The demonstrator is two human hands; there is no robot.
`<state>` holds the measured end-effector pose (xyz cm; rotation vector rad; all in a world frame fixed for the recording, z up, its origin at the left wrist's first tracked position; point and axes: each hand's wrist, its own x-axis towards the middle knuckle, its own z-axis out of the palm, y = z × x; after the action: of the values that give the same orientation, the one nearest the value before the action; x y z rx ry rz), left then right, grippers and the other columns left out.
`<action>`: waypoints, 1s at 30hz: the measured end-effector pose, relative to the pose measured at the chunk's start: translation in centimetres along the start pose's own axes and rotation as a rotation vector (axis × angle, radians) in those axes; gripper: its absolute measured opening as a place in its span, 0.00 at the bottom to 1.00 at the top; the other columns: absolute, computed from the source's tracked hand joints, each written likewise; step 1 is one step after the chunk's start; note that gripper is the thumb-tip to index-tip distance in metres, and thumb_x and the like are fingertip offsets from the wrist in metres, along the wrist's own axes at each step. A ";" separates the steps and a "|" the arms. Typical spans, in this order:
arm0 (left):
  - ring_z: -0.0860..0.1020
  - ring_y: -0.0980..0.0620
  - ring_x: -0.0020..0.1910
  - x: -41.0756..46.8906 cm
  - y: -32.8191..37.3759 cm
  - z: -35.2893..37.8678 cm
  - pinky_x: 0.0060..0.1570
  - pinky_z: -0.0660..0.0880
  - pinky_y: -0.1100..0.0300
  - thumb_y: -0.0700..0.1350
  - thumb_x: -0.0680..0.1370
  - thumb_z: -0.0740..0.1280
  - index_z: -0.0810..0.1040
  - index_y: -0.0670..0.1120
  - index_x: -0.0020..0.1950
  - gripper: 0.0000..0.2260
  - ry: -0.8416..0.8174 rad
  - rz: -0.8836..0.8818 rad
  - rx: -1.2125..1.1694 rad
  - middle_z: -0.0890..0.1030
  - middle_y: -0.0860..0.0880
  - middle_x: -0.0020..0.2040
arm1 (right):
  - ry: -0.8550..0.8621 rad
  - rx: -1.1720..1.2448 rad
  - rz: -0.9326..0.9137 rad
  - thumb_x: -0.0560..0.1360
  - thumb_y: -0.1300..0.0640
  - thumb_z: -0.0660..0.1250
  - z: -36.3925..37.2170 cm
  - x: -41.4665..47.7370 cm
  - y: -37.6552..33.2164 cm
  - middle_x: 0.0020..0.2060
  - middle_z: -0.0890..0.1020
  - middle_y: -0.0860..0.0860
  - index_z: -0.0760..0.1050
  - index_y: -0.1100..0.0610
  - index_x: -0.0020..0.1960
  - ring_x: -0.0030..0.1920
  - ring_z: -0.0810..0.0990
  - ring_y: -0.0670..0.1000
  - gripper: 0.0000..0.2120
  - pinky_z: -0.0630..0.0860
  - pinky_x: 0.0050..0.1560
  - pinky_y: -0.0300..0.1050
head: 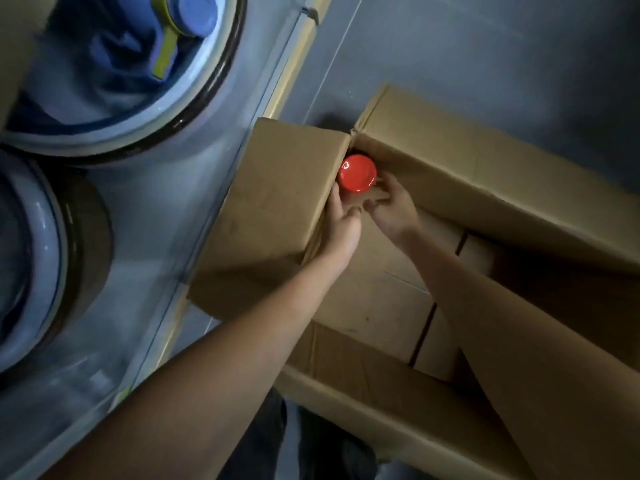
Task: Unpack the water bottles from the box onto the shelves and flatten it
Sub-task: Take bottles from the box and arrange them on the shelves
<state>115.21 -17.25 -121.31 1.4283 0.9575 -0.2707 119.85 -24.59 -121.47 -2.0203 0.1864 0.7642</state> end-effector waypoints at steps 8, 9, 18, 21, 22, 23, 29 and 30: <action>0.62 0.49 0.73 1.7 -1.7 0.7 0.68 0.57 0.62 0.35 0.80 0.54 0.52 0.46 0.77 0.26 -0.039 0.061 0.021 0.58 0.44 0.76 | 0.003 0.140 -0.068 0.70 0.70 0.71 0.9 2.1 2.3 0.53 0.77 0.49 0.67 0.61 0.68 0.52 0.77 0.44 0.28 0.72 0.51 0.27; 0.61 0.49 0.74 1.5 -1.8 0.6 0.69 0.57 0.61 0.38 0.82 0.54 0.52 0.47 0.77 0.25 -0.056 0.046 0.063 0.58 0.44 0.76 | -0.017 0.156 -0.057 0.70 0.71 0.70 0.6 1.5 2.3 0.53 0.77 0.50 0.67 0.61 0.69 0.50 0.77 0.44 0.29 0.73 0.49 0.28; 0.71 0.47 0.66 -6.8 0.9 -0.9 0.57 0.64 0.64 0.45 0.82 0.57 0.61 0.43 0.72 0.18 -0.161 0.012 0.103 0.71 0.43 0.68 | -0.101 0.136 0.043 0.72 0.69 0.69 -3.5 -8.2 -0.3 0.51 0.77 0.52 0.68 0.64 0.66 0.41 0.74 0.40 0.24 0.70 0.42 0.23; 0.73 0.51 0.57 -11.3 2.8 -1.6 0.50 0.69 0.69 0.43 0.82 0.58 0.65 0.40 0.68 0.16 -0.181 0.010 0.069 0.74 0.40 0.64 | -0.135 0.131 0.084 0.72 0.66 0.70 -5.7 -12.2 -2.4 0.54 0.78 0.54 0.69 0.62 0.67 0.49 0.76 0.47 0.24 0.72 0.45 0.27; 0.73 0.53 0.55 -13.1 3.8 -1.9 0.49 0.69 0.70 0.43 0.82 0.58 0.65 0.39 0.67 0.15 -0.190 0.007 0.045 0.75 0.39 0.64 | -0.145 0.135 0.089 0.72 0.66 0.71 -6.7 -13.9 -3.5 0.54 0.78 0.54 0.69 0.61 0.66 0.50 0.76 0.47 0.24 0.72 0.45 0.27; 0.73 0.54 0.55 -14.8 4.7 -2.3 0.49 0.69 0.68 0.43 0.82 0.58 0.66 0.38 0.66 0.15 -0.196 0.000 0.038 0.75 0.39 0.63 | -0.159 0.135 0.086 0.72 0.65 0.71 -7.5 -15.5 -4.4 0.54 0.79 0.54 0.69 0.61 0.66 0.50 0.76 0.47 0.24 0.72 0.44 0.26; 0.73 0.64 0.47 -25.7 9.9 -5.4 0.46 0.72 0.70 0.50 0.81 0.59 0.70 0.47 0.64 0.13 -0.186 -0.046 0.040 0.75 0.55 0.54 | -0.268 0.140 0.110 0.72 0.62 0.72 -11.7 -25.3 -10.2 0.54 0.80 0.53 0.70 0.61 0.65 0.48 0.79 0.44 0.23 0.73 0.39 0.25; 0.73 0.62 0.50 -27.7 10.7 -6.1 0.51 0.72 0.64 0.52 0.81 0.59 0.70 0.51 0.63 0.12 -0.190 -0.065 0.041 0.74 0.59 0.52 | -0.283 0.135 0.114 0.72 0.60 0.72 -12.3 -27.1 -11.3 0.53 0.80 0.51 0.71 0.59 0.63 0.47 0.79 0.43 0.21 0.73 0.37 0.25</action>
<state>102.99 -20.06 -93.72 1.3828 0.8472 -0.4685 108.46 -32.96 -92.86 -1.7643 0.1844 1.0713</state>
